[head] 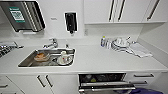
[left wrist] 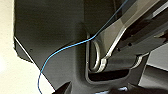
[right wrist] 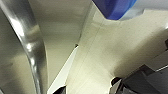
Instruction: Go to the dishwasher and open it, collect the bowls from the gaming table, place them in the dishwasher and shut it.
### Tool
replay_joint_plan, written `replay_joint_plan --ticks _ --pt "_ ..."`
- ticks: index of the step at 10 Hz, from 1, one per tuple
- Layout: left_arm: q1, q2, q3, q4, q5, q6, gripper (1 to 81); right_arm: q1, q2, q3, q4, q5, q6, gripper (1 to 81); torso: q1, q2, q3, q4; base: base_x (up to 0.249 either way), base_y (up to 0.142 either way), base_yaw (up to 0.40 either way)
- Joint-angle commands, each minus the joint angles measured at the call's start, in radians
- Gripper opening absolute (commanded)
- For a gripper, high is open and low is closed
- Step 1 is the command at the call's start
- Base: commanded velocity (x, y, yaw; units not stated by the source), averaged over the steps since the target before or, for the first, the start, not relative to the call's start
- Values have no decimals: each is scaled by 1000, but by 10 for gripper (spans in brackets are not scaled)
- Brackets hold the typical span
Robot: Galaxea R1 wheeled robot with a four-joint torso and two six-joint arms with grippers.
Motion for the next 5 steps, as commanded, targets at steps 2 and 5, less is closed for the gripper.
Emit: replay_joint_plan --ticks 2,5 --pt "-12 -1 -3 12 48 8 811 119 -65 66 -97 -171 -8 811 0 0 0 0 0 0 0" --pt "-18 -11 -12 10 48 7 811 -2 -5 12 -255 -174 -179 811 0 0 0 0 0 0 0"
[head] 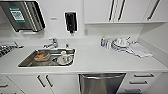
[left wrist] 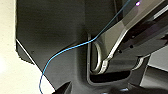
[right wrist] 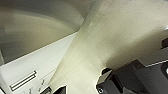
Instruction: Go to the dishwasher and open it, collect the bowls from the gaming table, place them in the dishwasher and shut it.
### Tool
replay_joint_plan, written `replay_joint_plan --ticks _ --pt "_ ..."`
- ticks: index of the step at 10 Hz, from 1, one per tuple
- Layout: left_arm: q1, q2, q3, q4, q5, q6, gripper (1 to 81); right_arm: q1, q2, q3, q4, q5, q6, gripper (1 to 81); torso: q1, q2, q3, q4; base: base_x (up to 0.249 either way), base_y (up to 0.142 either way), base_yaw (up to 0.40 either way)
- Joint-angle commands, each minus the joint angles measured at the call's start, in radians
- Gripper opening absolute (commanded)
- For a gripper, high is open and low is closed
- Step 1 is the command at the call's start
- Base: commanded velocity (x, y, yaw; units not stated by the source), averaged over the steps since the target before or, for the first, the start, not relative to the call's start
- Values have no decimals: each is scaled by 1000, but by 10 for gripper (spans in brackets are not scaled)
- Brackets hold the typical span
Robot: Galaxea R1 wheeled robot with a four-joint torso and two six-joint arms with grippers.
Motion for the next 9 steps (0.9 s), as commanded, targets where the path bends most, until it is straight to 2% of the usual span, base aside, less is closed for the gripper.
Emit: replay_joint_plan --ticks 1,3,4,5,6,7,8,9 --pt "-14 -6 -10 10 49 7 811 -41 35 -84 -93 -101 -226 811 0 0 0 0 0 0 0" --pt "-15 -4 -10 10 49 8 811 -159 107 -227 -81 -83 -452 811 0 0 0 0 0 0 0" --pt "-17 -4 -10 11 49 8 811 -214 146 -288 -66 -69 -542 811 0 0 0 0 0 0 0" --pt "-17 -3 -10 11 56 8 811 -262 201 -372 -18 -55 -657 811 0 0 0 0 0 0 0" --pt "-23 2 -10 11 90 8 811 -299 242 -446 32 -55 -757 811 0 0 0 0 0 0 0" --pt "-26 7 -10 11 119 8 811 -342 284 -517 122 -56 -885 811 0 0 0 0 0 0 0" --pt "-26 7 -10 11 119 14 811 -380 313 -569 222 -72 -1012 811 0 0 0 0 0 0 0" --pt "-26 7 -10 11 119 14 811 -415 327 -595 316 -76 -1111 811 0 0 0 0 0 0 0"
